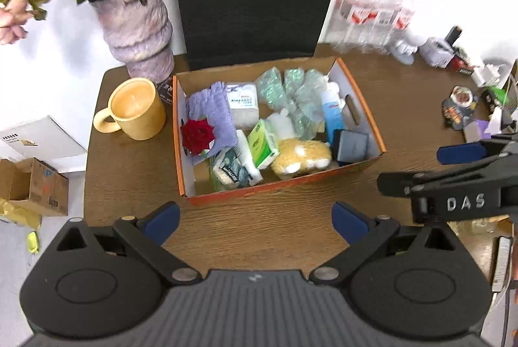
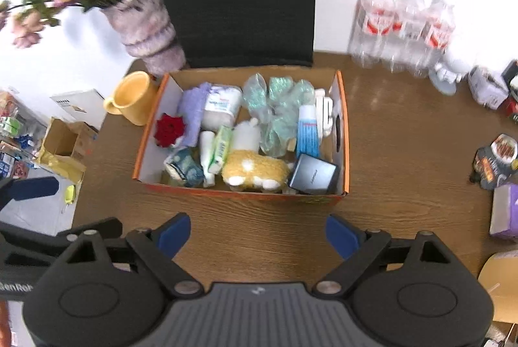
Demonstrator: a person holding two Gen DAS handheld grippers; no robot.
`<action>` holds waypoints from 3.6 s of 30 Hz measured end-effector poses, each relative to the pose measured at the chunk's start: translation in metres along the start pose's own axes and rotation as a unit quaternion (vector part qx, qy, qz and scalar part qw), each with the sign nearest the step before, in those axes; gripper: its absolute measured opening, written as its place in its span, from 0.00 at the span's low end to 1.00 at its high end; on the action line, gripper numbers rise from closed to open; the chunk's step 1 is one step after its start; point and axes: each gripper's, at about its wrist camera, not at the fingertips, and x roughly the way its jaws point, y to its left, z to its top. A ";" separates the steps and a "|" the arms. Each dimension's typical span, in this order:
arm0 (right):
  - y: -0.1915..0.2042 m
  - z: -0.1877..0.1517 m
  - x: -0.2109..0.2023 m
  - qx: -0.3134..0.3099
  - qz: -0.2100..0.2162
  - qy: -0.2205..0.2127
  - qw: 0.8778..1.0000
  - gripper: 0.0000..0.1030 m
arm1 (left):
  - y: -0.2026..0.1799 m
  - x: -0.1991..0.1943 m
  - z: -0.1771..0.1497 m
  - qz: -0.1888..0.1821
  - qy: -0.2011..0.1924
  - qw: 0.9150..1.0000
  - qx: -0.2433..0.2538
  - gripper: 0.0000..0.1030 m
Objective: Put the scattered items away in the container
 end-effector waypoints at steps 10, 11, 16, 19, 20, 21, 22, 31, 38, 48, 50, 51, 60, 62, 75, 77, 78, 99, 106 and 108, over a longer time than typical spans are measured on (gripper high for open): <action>0.015 -0.049 -0.042 -0.041 -0.001 -0.106 0.994 0.89 | -0.013 -0.043 -0.053 0.019 -0.149 0.988 0.027 1.00; 0.017 -0.057 -0.045 -0.048 -0.004 -0.122 0.991 0.90 | -0.014 -0.046 -0.062 0.025 -0.172 0.984 0.034 1.00; 0.021 -0.116 -0.053 -0.076 0.011 -0.217 0.973 0.90 | -0.008 -0.052 -0.122 0.043 -0.276 0.960 0.010 1.00; 0.013 -0.163 -0.042 -0.081 0.022 -0.287 0.954 0.99 | -0.006 -0.043 -0.167 0.057 -0.330 0.942 -0.006 1.00; 0.011 -0.177 -0.035 -0.081 0.010 -0.301 0.950 1.00 | -0.006 -0.037 -0.183 0.062 -0.345 0.937 -0.011 1.00; 0.009 -0.193 -0.024 -0.078 -0.007 -0.316 0.946 1.00 | -0.005 -0.030 -0.199 0.067 -0.358 0.931 -0.017 1.00; 0.008 -0.209 -0.014 -0.075 -0.023 -0.331 0.940 1.00 | -0.006 -0.021 -0.215 0.070 -0.369 0.926 -0.025 1.00; -0.008 -0.269 0.093 -0.034 -0.055 -0.301 0.951 1.00 | -0.007 0.085 -0.274 -0.004 -0.320 0.947 -0.043 1.00; -0.010 -0.274 0.131 -0.074 -0.084 -0.281 0.953 1.00 | -0.010 0.125 -0.276 0.037 -0.272 0.960 -0.059 1.00; -0.007 -0.282 0.153 -0.072 -0.078 -0.249 0.963 1.00 | -0.020 0.142 -0.284 0.045 -0.255 0.965 -0.027 1.00; -0.006 -0.283 0.153 -0.074 -0.076 -0.246 0.963 1.00 | -0.022 0.141 -0.288 0.043 -0.253 0.966 -0.020 1.00; -0.007 -0.283 0.154 -0.073 -0.075 -0.247 0.963 1.00 | -0.023 0.141 -0.290 0.043 -0.251 0.967 -0.017 1.00; -0.010 -0.283 0.155 -0.054 -0.063 -0.246 0.966 1.00 | -0.020 0.149 -0.290 0.062 -0.220 0.973 -0.016 1.00; -0.014 -0.282 0.156 -0.041 -0.046 -0.240 0.969 1.00 | -0.019 0.149 -0.290 0.060 -0.219 0.974 -0.017 1.00; -0.014 -0.283 0.156 -0.040 -0.046 -0.240 0.969 1.00 | -0.016 0.151 -0.286 0.051 -0.216 0.975 -0.020 1.00; -0.013 -0.282 0.156 -0.040 -0.046 -0.240 0.969 1.00 | -0.016 0.151 -0.285 0.051 -0.216 0.975 -0.020 1.00; -0.013 -0.282 0.156 -0.040 -0.046 -0.240 0.969 1.00 | -0.016 0.151 -0.285 0.051 -0.216 0.975 -0.020 1.00; -0.013 -0.282 0.155 -0.040 -0.046 -0.239 0.969 1.00 | -0.015 0.151 -0.284 0.050 -0.216 0.975 -0.020 1.00; -0.014 -0.282 0.155 -0.041 -0.046 -0.239 0.969 1.00 | -0.015 0.151 -0.284 0.050 -0.216 0.975 -0.020 1.00; -0.014 -0.282 0.155 -0.041 -0.046 -0.239 0.969 1.00 | -0.015 0.151 -0.284 0.050 -0.216 0.975 -0.020 1.00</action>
